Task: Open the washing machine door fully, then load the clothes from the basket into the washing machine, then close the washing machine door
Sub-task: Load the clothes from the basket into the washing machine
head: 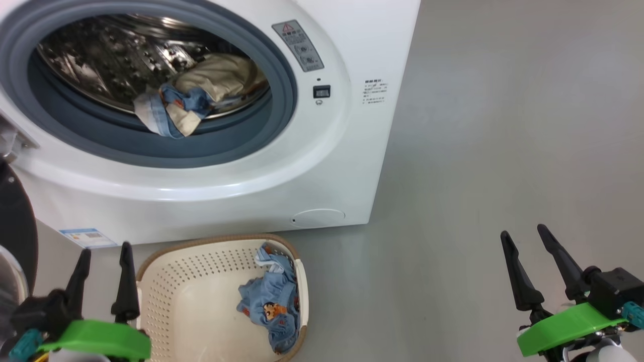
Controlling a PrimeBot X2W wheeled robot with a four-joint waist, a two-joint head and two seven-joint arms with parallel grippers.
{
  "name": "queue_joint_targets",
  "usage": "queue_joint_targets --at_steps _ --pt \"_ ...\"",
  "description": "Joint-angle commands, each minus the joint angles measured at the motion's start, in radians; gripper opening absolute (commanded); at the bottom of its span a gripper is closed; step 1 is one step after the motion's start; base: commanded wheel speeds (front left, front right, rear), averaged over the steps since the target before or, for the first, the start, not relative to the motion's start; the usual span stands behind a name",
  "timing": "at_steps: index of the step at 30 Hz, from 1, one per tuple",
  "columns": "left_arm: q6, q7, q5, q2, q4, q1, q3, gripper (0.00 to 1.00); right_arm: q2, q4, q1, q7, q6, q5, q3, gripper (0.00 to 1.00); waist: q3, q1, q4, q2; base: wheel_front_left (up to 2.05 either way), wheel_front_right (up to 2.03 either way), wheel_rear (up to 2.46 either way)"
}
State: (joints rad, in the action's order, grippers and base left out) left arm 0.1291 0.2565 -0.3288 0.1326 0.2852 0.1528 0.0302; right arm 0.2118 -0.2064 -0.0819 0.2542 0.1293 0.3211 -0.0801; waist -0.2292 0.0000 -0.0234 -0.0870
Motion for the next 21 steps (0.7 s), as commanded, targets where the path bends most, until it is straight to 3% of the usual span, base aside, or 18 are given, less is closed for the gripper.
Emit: queue_joint_targets --at_steps 1,21 --pt "0.002 0.005 0.009 0.021 -0.040 -0.022 0.047 1.00 0.015 0.024 0.018 0.008 0.001 0.010 -0.019 1.00 0.025 0.0000 -0.005 0.0001 0.00 0.00 0.00" --pt "0.002 0.005 0.009 0.012 -0.142 -0.175 0.090 1.00 0.011 0.042 0.084 0.008 0.001 0.010 0.002 1.00 0.073 0.0000 -0.009 0.0001 0.00 0.00 0.00"
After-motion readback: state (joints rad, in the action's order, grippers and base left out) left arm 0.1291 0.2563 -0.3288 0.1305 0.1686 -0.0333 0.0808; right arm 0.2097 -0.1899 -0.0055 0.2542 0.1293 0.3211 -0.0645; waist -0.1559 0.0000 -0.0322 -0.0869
